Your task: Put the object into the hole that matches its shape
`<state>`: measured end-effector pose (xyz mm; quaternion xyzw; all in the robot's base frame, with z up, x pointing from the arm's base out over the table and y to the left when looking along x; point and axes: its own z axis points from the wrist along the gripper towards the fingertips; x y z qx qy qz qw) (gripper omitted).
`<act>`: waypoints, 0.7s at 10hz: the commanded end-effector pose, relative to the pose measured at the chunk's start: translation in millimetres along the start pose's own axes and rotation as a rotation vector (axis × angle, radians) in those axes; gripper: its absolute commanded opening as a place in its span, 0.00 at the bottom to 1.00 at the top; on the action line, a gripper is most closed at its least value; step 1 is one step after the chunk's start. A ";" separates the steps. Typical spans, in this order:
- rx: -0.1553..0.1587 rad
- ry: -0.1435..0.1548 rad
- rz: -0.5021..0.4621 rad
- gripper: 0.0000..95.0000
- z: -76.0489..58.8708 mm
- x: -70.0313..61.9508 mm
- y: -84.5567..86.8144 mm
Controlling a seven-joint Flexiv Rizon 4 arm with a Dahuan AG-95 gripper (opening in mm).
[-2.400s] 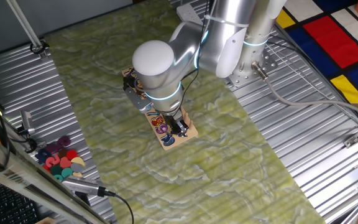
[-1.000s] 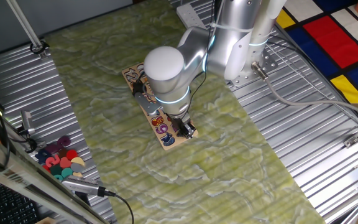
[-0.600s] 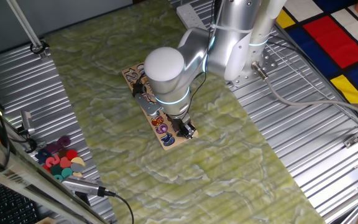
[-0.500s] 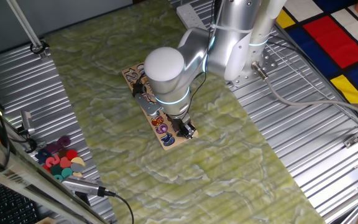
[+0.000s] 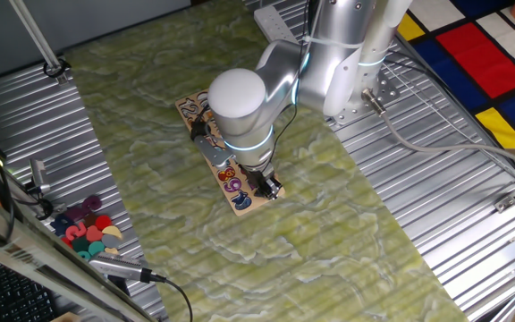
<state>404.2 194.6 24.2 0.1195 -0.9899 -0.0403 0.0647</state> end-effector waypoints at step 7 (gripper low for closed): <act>0.013 0.002 -0.052 0.00 1.0 1.7 -3.4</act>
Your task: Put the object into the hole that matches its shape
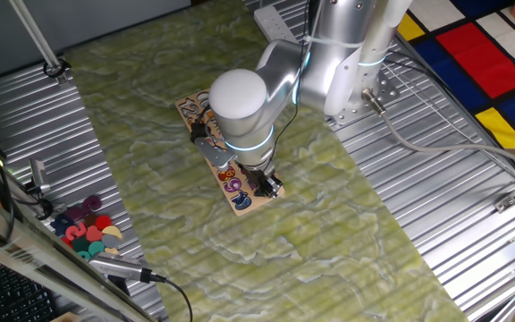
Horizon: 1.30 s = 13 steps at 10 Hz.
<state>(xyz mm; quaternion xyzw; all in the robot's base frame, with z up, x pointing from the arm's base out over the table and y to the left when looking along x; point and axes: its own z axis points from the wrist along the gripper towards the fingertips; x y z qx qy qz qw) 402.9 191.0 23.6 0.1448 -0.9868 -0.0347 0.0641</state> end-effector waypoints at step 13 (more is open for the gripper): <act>0.001 -0.004 -0.038 0.40 3.0 -0.7 -0.1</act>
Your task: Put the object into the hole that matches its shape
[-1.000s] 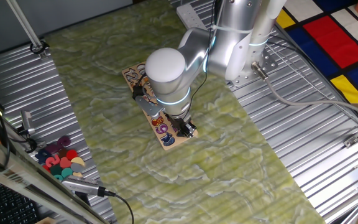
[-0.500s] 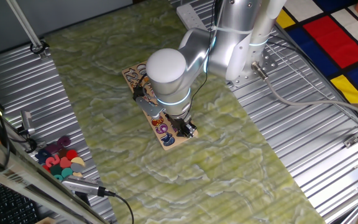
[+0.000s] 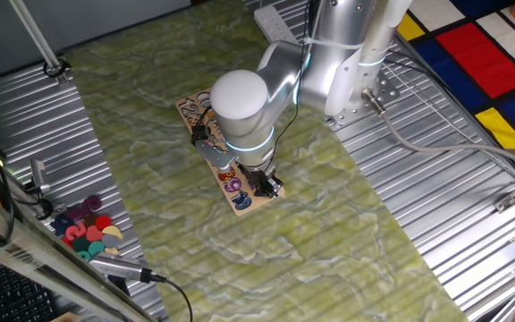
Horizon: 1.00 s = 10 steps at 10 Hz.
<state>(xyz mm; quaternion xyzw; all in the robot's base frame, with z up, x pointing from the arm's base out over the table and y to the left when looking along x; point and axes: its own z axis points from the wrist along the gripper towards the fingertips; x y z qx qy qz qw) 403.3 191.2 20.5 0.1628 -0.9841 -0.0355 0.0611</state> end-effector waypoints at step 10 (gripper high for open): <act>0.018 -0.108 0.215 0.00 -65.3 -37.5 -5.4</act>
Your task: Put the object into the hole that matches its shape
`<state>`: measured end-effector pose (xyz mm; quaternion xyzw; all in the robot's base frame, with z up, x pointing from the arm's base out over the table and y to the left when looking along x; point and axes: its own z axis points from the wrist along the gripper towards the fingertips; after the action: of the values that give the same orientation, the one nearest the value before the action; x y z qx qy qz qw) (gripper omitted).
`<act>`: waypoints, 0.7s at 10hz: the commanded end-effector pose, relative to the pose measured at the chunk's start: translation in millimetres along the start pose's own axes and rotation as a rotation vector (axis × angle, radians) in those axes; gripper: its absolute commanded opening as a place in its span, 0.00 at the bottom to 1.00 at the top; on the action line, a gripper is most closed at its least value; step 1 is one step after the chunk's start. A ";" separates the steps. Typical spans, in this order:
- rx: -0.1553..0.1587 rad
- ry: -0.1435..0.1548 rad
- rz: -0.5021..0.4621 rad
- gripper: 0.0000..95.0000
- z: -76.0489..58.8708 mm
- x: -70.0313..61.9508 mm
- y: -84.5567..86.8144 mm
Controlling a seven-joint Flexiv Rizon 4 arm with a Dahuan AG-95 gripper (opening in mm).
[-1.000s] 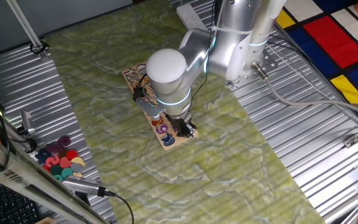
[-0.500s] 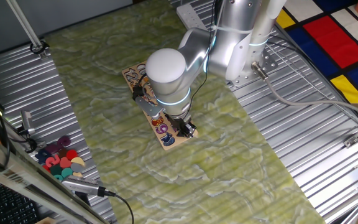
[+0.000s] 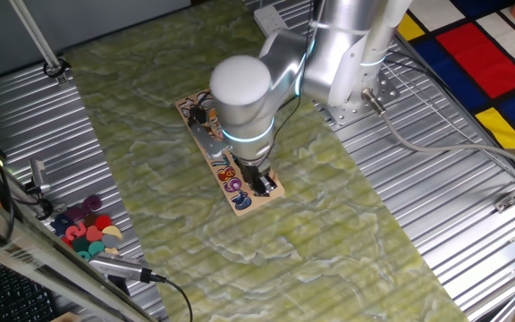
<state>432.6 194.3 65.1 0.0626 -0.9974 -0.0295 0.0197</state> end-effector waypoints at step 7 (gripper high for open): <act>0.014 -0.070 0.052 0.00 -32.0 -34.4 2.5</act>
<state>466.9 198.8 97.3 0.0357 -0.9989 -0.0245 -0.0166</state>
